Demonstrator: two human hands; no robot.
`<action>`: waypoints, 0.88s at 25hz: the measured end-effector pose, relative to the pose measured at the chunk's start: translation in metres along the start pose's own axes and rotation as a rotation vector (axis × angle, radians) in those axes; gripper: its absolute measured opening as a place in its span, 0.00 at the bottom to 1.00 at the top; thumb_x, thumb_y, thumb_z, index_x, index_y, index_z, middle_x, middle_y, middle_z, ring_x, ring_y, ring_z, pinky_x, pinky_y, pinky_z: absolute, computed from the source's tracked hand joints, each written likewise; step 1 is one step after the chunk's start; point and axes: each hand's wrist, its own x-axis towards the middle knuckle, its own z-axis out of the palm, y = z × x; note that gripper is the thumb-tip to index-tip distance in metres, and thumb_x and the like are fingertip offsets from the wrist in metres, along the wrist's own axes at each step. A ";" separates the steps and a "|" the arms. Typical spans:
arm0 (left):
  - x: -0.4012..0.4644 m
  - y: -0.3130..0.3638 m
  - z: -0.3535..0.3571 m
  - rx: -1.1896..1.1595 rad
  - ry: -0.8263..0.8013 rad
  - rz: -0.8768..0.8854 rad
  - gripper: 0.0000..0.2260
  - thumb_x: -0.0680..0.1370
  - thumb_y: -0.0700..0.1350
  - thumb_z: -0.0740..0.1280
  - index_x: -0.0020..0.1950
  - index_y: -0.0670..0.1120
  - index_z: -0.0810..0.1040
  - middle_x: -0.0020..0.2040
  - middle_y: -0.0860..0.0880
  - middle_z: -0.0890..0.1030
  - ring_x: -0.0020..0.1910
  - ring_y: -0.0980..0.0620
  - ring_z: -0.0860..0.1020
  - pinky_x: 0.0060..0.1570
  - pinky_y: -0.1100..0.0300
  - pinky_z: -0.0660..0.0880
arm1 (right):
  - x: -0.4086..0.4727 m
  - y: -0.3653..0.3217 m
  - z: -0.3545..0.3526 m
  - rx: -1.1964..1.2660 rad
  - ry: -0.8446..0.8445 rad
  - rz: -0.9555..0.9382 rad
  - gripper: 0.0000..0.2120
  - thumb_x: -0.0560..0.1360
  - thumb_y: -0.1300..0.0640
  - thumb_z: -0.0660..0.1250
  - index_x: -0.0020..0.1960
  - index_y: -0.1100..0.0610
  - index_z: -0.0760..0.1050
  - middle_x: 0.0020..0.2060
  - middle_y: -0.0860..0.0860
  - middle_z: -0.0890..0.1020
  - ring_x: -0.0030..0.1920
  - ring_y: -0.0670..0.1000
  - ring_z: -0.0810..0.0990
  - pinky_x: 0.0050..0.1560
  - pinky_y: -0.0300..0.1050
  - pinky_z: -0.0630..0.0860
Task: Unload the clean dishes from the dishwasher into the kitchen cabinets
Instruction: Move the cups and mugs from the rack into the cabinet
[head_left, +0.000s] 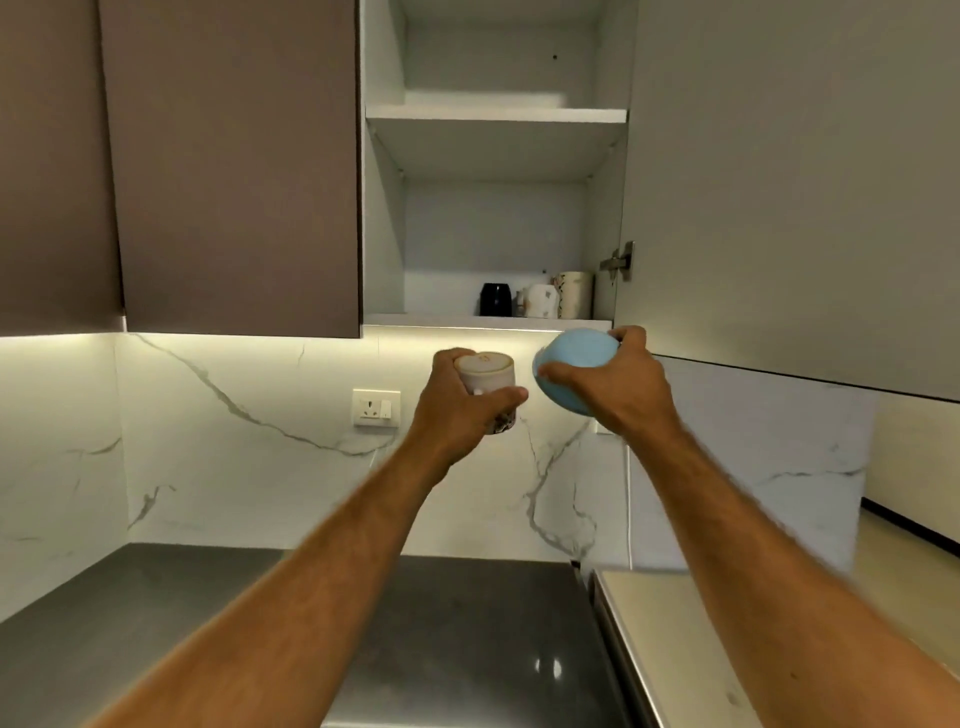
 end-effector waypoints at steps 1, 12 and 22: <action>0.019 -0.003 0.004 -0.006 0.011 0.013 0.32 0.69 0.49 0.79 0.66 0.48 0.66 0.58 0.51 0.74 0.53 0.53 0.75 0.45 0.66 0.75 | 0.017 0.003 0.010 0.010 0.013 -0.023 0.45 0.62 0.38 0.79 0.69 0.52 0.61 0.55 0.49 0.70 0.54 0.51 0.72 0.50 0.47 0.78; 0.208 0.008 0.000 0.044 0.098 0.072 0.32 0.70 0.50 0.77 0.68 0.48 0.64 0.61 0.49 0.69 0.56 0.51 0.74 0.48 0.62 0.78 | 0.203 -0.021 0.062 -0.003 0.091 -0.111 0.48 0.60 0.30 0.75 0.70 0.54 0.62 0.61 0.55 0.72 0.57 0.55 0.74 0.52 0.54 0.81; 0.321 -0.041 -0.003 0.297 -0.017 -0.125 0.27 0.70 0.55 0.76 0.61 0.44 0.70 0.57 0.46 0.76 0.52 0.49 0.77 0.47 0.57 0.74 | 0.254 0.003 0.099 0.023 0.155 -0.048 0.48 0.62 0.27 0.72 0.70 0.54 0.61 0.55 0.52 0.70 0.52 0.54 0.75 0.47 0.52 0.82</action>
